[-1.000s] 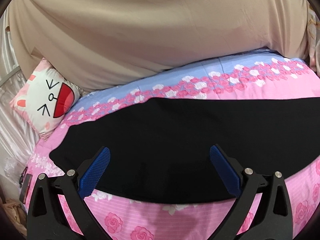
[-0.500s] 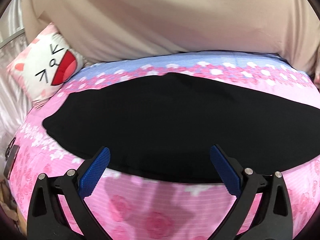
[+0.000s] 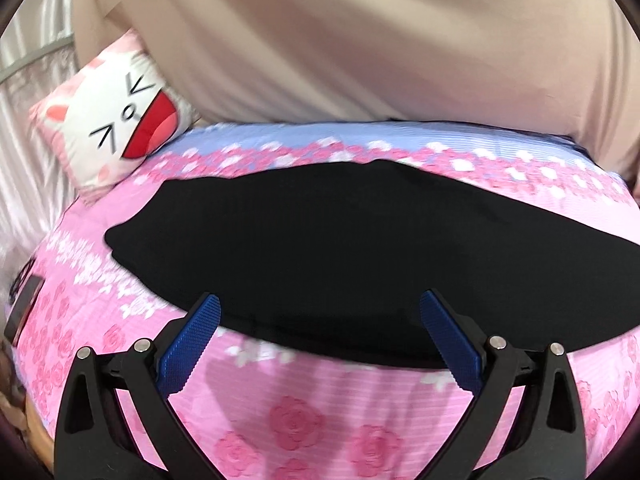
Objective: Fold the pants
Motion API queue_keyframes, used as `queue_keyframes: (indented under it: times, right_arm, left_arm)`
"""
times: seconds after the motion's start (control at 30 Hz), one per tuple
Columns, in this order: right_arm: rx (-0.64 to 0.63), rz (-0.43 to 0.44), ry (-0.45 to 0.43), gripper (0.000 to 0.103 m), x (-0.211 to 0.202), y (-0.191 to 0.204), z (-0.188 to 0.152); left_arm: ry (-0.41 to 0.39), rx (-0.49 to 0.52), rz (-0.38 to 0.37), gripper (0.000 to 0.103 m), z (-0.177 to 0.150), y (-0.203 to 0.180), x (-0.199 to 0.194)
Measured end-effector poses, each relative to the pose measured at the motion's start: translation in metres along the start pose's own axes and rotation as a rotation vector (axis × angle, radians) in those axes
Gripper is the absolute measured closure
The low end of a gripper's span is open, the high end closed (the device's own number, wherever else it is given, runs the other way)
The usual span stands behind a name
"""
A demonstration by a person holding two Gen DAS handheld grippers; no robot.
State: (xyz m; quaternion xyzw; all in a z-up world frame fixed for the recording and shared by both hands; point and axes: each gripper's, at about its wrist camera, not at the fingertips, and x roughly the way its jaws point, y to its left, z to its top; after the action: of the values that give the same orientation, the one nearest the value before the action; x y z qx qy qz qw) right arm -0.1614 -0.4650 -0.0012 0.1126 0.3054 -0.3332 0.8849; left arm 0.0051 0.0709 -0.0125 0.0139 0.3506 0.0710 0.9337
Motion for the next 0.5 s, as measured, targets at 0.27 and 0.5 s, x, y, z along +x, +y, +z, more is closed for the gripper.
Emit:
queue_keyframes:
  times: [0.27,0.5]
  right_arm:
    - [0.099,0.105,0.107,0.024,0.023,-0.013,-0.014]
    - [0.113,0.093,0.093,0.03,0.041,-0.001,-0.002]
  left_arm:
    - [0.004,0.111,-0.098,0.005,-0.003,-0.056,-0.005]
    - [0.016,0.128,-0.076,0.005,-0.006,-0.062,-0.008]
